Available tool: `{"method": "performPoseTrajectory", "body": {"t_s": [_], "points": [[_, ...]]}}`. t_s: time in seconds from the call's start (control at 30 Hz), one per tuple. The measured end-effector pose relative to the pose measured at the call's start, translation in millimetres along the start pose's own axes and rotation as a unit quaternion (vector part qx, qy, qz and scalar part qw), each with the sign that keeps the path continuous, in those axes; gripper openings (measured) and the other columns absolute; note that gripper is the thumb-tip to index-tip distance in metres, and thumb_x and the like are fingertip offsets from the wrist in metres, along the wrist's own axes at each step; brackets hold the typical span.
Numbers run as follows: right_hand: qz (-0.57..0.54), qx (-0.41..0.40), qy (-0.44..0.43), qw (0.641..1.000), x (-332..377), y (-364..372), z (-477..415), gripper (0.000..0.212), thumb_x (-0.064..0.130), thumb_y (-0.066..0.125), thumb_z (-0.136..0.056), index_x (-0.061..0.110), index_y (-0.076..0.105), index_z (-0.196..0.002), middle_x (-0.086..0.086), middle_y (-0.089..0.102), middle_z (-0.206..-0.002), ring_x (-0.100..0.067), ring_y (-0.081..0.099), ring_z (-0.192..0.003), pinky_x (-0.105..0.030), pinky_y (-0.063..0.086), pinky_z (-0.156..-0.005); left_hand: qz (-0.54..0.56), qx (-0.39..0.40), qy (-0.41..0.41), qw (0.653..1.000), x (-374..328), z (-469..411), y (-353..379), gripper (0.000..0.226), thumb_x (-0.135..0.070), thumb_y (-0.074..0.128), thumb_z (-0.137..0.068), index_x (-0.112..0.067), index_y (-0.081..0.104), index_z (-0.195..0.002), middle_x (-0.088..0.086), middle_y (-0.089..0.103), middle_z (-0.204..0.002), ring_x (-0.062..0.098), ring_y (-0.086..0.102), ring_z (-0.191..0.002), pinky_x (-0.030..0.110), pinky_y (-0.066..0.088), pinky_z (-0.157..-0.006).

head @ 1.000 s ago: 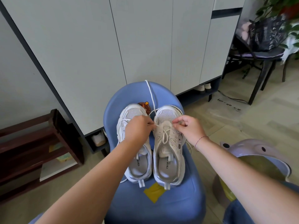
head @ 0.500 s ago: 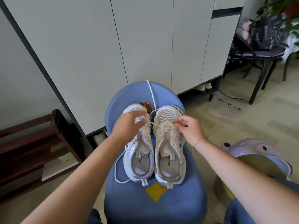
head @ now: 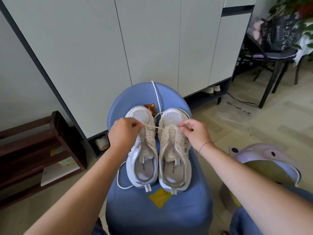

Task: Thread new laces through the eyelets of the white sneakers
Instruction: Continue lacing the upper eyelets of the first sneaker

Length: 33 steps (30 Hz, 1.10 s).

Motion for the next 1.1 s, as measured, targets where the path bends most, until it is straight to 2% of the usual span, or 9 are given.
{"method": "performPoseTrajectory", "body": {"t_s": [0.13,0.3,0.4,0.57,0.73,0.83,0.93,1.03,1.1], "points": [[-0.024,0.001,0.011,1.0,-2.1,-0.3,1.1,0.011,0.013,0.063,-0.087,0.021,0.069,-0.09,0.003,0.061,-0.066,-0.011,0.057,-0.064,-0.021,0.048,-0.064,-0.002,0.015,0.007,1.0,-1.5,10.2,9.8,0.022,-0.025,0.062,-0.089,-0.026,0.065,-0.067,-0.01,0.066,-0.068,0.009,0.056,-0.063,0.024,0.036,-0.051],[-0.052,-0.034,0.033,0.998,-11.2,-23.3,-0.4,0.017,0.014,0.063,-0.086,0.022,0.063,-0.101,-0.001,0.059,-0.106,-0.012,0.054,-0.095,-0.021,0.042,-0.081,0.002,0.12,0.015,0.993,0.6,27.0,21.5,0.029,-0.03,0.067,-0.087,-0.029,0.062,-0.058,-0.011,0.062,-0.055,0.002,0.052,-0.051,0.023,0.04,-0.055],[-0.061,0.029,0.113,0.991,-32.2,-22.8,4.7,0.033,0.018,0.053,-0.095,0.014,0.046,-0.127,-0.001,0.053,-0.12,-0.013,0.05,-0.105,-0.025,0.035,-0.088,0.001,0.134,0.023,0.991,4.4,36.6,12.2,0.029,-0.028,0.067,-0.086,-0.027,0.064,-0.057,-0.01,0.064,-0.056,-0.002,0.048,-0.042,0.023,0.036,-0.051],[0.021,0.153,0.151,0.976,-53.3,-7.6,24.7,0.044,0.029,0.046,-0.099,0.015,0.036,-0.139,0.002,0.045,-0.12,-0.014,0.043,-0.114,-0.027,0.03,-0.094,-0.014,0.136,0.009,0.991,13.4,50.4,4.9,0.028,-0.028,0.067,-0.086,-0.025,0.068,-0.058,-0.008,0.067,-0.059,0.006,0.049,-0.048,0.03,0.045,-0.056],[0.019,0.175,0.173,0.969,-68.5,2.1,44.4,0.044,0.034,0.059,-0.091,0.012,0.046,-0.128,-0.003,0.058,-0.118,-0.017,0.054,-0.111,-0.032,0.038,-0.103,-0.037,0.16,0.013,0.986,11.5,78.9,17.3,0.018,-0.031,0.065,-0.088,-0.025,0.072,-0.072,-0.007,0.069,-0.07,0.01,0.06,-0.064,0.027,0.046,-0.061],[-0.023,0.172,0.197,0.965,-71.1,13.8,58.7,0.034,0.027,0.062,-0.09,0.012,0.049,-0.117,-0.001,0.059,-0.108,-0.012,0.057,-0.097,-0.017,0.042,-0.083,-0.033,0.18,0.031,0.983,6.8,93.9,28.5,0.013,-0.027,0.066,-0.087,-0.021,0.073,-0.078,-0.004,0.071,-0.076,0.017,0.063,-0.079,0.032,0.05,-0.071],[-0.024,0.151,0.212,0.965,-77.5,14.9,60.6,0.029,0.026,0.062,-0.089,0.01,0.059,-0.112,-0.002,0.062,-0.107,-0.017,0.054,-0.105,-0.026,0.039,-0.084,-0.046,0.16,0.06,0.984,-0.5,104.9,28.2,0.016,-0.031,0.067,-0.086,-0.02,0.072,-0.075,-0.005,0.069,-0.082,0.019,0.052,-0.091,0.033,0.044,-0.08],[-0.019,0.164,0.217,0.962,-74.7,11.6,67.9,0.011,0.022,0.059,-0.089,0.013,0.065,-0.09,-0.005,0.065,-0.098,-0.017,0.054,-0.099,-0.027,0.037,-0.078,0.0,0.18,0.061,0.982,0.5,117.3,31.9,0.024,-0.031,0.066,-0.087,-0.013,0.065,-0.071,0.004,0.064,-0.073,0.016,0.052,-0.07,0.029,0.041,-0.068],[0.014,0.181,0.199,0.963,-69.0,6.5,75.5,0.017,0.023,0.058,-0.089,0.015,0.061,-0.075,-0.006,0.063,-0.088,-0.018,0.053,-0.09,-0.029,0.036,-0.073,0.023,0.206,0.056,0.977,2.8,126.4,34.0,0.027,-0.029,0.064,-0.089,-0.008,0.063,-0.072,0.011,0.06,-0.067,0.01,0.042,-0.055,0.024,0.034,-0.054]]}}
Point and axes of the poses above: each hand's wrist, its own z-axis away from the middle knuckle, its own y-axis out of the palm, x = y × z, the point moved 10 cm from there along -z, towards the middle knuckle
